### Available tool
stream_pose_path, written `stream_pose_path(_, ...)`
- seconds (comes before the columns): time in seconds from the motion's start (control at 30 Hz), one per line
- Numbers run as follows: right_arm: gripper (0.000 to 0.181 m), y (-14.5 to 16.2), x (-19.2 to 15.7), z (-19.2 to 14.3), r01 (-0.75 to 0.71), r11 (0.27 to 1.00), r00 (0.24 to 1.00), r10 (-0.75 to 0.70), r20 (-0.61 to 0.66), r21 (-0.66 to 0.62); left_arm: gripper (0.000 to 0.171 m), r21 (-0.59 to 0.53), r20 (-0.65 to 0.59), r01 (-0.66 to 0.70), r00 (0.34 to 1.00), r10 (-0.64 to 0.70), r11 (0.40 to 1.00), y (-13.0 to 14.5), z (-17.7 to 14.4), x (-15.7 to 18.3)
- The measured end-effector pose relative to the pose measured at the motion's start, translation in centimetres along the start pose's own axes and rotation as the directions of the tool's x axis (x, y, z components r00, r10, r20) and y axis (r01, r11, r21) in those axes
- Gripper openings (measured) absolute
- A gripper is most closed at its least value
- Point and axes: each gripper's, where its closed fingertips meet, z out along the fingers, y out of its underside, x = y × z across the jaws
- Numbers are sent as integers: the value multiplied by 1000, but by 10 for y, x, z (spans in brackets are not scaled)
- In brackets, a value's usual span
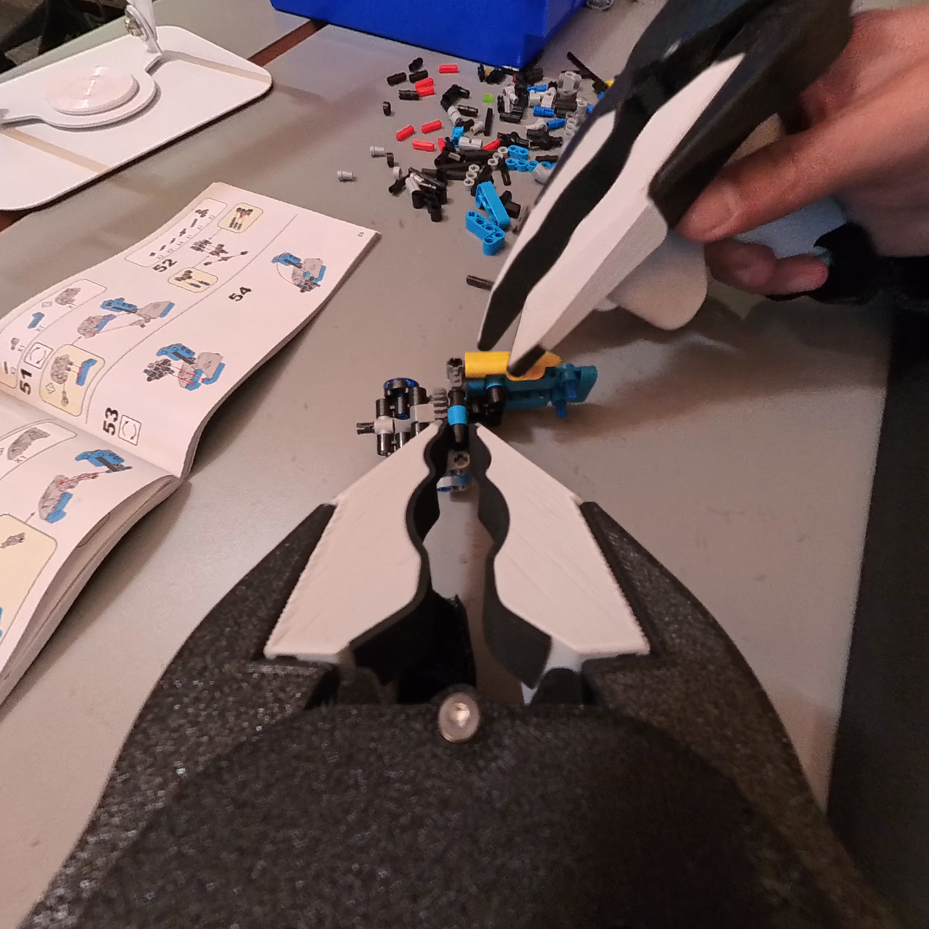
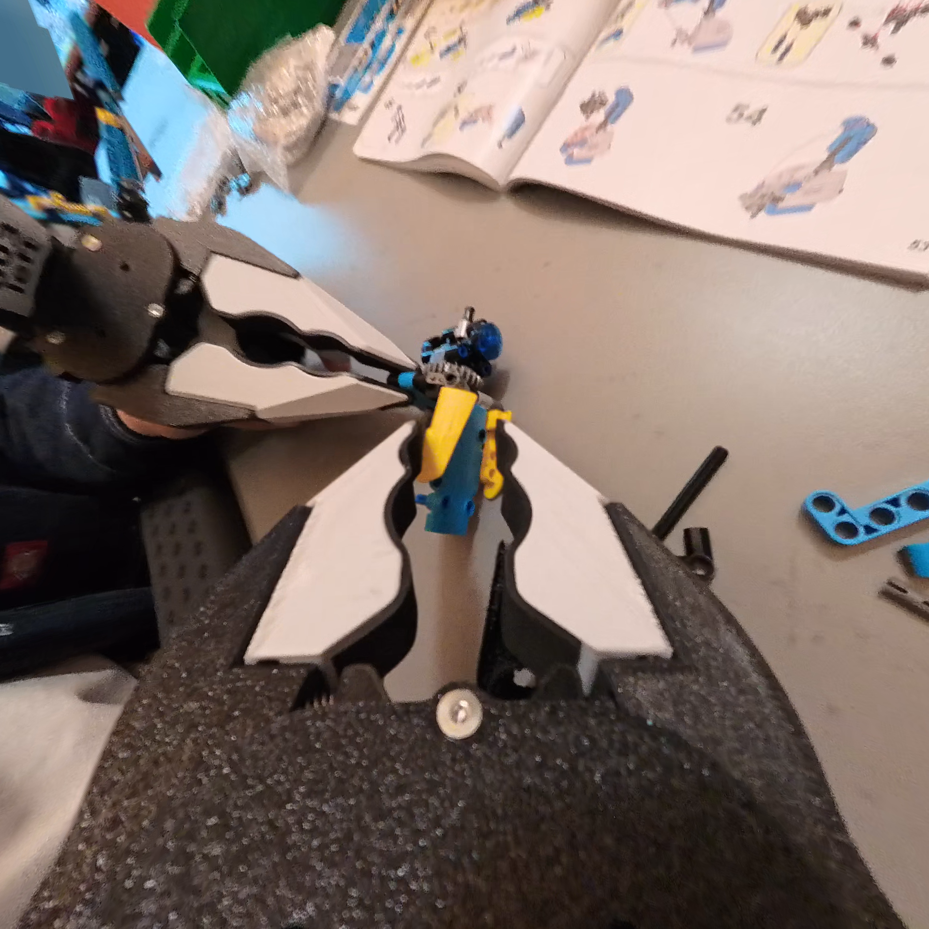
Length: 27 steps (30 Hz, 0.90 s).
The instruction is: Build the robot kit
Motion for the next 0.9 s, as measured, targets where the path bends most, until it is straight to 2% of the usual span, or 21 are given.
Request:
stream_pose_path(0.03, 28, 2, -1, 2, 4, 1000, 1000, -4, 11, -8, 7, 0, 0, -1, 1000, 1, 1000, 0, 0, 0)
stream_pose_path(0.07, 17, 1, -6, 2, -5, 1000, 999, 5, 43, -4, 7, 0, 0, -2, 1000, 2, 1000, 0, 0, 0)
stream_pose_path(0.13, 15, 1, -7, 2, 22, 1000, 999, -22, 25, -13, 7, 0, -4, 0, 1000, 0, 1000, 0, 0, 1)
stream_pose_path(0.33, 14, 2, -4, 2, 188, 979, 969, -197, -146, -77, 7, -1, 3, -4, 1000, 4, 1000, 0, 0, 1)
stream_pose_path(0.53, 11, 3, 7, -1, 298, 940, 893, -336, -298, -165, 7, 0, 8, -15, 1000, 15, 1000, 0, 0, 2)
stream_pose_path(0.6, 11, 2, -3, 2, 263, 958, 931, -284, -231, -117, 7, -2, 17, -6, 1000, 6, 1000, 0, 0, -1)
stream_pose_path(0.67, 11, -1, -9, 2, 156, 987, 977, -161, -141, -48, 7, -1, 4, 15, 1000, -15, 1000, 1, -1, -2)
stream_pose_path(0.9, 9, -4, -3, 0, 16, 1000, 997, -15, -80, 2, 7, -7, 56, -101, 993, 101, 995, 0, 0, 0)
